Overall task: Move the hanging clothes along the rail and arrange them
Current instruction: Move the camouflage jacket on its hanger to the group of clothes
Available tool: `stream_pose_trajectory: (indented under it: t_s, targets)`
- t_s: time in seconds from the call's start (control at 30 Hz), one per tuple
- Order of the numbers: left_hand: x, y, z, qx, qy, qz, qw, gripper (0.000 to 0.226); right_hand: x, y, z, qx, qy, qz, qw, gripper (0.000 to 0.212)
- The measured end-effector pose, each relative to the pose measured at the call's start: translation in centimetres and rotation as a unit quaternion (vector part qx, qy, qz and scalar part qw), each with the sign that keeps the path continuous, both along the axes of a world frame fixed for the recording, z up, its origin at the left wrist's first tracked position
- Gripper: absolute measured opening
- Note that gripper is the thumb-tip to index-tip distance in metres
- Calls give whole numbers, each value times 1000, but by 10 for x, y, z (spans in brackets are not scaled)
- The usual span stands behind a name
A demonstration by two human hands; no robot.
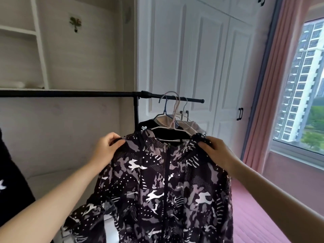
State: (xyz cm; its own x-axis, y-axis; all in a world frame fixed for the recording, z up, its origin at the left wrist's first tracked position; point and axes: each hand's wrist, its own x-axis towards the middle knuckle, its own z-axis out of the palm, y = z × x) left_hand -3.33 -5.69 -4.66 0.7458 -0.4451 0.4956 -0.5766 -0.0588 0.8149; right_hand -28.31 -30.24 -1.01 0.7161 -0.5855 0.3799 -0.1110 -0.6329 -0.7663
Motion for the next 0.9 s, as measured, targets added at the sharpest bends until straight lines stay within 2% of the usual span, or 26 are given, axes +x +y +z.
stream_pose_trajectory:
  t_s: [0.1, 0.2, 0.3, 0.37, 0.43, 0.6, 0.7, 0.83, 0.9]
  targets:
    - [-7, 4, -8, -8, 40, 9, 999, 30, -2, 0, -6, 39, -37, -19, 998, 20]
    - [-7, 12, -20, 99, 85, -33, 991, 41, -2, -6, -7, 46, -49, -36, 997, 20]
    - [-5, 14, -34, 210, 99, -83, 969, 35, 2, -13, -5, 60, -65, -54, 995, 21]
    - [3, 17, -41, 266, 92, -110, 953, 31, 5, -17, -2, 57, -69, -72, 993, 22]
    - [11, 24, -47, 305, 87, -142, 938, 40, 7, -22, 1, 64, -74, -94, 991, 22]
    - [28, 28, -58, 341, 57, -167, 923, 35, 15, -30, 7, 72, -67, -123, 988, 28]
    - [39, 30, -60, 374, 43, -176, 910, 51, 18, -31, 11, 54, -54, -145, 987, 29]
    - [55, 44, -57, 390, 15, -124, 912, 72, 16, -33, 12, 51, -35, -169, 984, 30]
    - [56, 48, -61, 408, -38, -72, 909, 56, 16, -30, 11, 49, -26, -175, 983, 30]
